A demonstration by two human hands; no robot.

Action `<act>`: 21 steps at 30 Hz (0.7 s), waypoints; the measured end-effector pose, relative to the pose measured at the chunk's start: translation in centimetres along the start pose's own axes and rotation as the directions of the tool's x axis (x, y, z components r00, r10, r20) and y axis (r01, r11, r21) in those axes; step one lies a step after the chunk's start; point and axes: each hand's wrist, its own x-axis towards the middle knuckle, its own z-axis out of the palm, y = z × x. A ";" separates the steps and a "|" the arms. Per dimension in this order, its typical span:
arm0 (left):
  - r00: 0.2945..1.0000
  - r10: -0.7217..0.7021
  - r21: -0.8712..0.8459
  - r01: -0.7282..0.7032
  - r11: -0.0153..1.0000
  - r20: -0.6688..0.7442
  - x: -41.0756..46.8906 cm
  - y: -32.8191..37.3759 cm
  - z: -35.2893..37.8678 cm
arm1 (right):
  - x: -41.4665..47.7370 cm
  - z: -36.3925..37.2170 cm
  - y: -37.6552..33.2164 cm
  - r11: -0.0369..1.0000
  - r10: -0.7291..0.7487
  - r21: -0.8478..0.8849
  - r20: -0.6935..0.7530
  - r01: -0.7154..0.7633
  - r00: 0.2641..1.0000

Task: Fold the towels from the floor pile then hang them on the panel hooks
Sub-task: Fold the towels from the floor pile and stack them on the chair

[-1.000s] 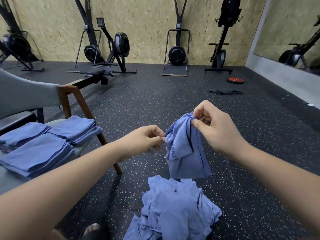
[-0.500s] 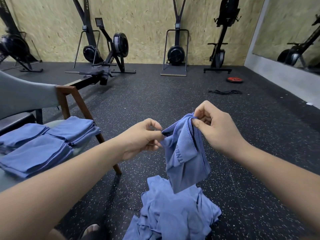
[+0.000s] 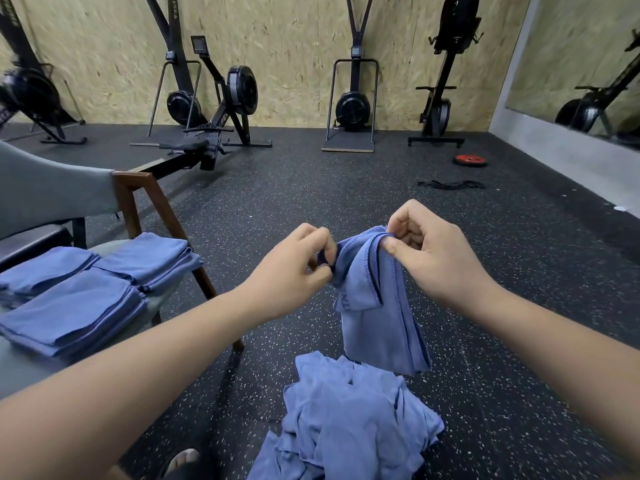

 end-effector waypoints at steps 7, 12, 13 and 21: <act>0.992 0.124 0.150 -0.119 0.981 -0.019 -0.2 1.5 2.0 | 0.0 0.5 -0.1 1.000 -0.013 -0.019 -0.014 0.012 1.000; 0.990 0.074 0.358 -0.026 0.933 -0.121 0.1 2.2 3.4 | -0.1 1.0 -0.2 1.000 -0.022 -0.013 -0.029 0.022 0.999; 0.990 0.036 0.345 0.014 0.939 -0.136 0.2 2.2 3.6 | -0.1 1.0 -0.3 1.000 -0.025 -0.012 -0.025 0.024 0.999; 0.988 -0.132 0.375 0.152 0.914 -0.079 0.6 0.4 2.7 | -0.1 0.0 -0.1 1.000 -0.014 -0.013 -0.033 0.013 0.999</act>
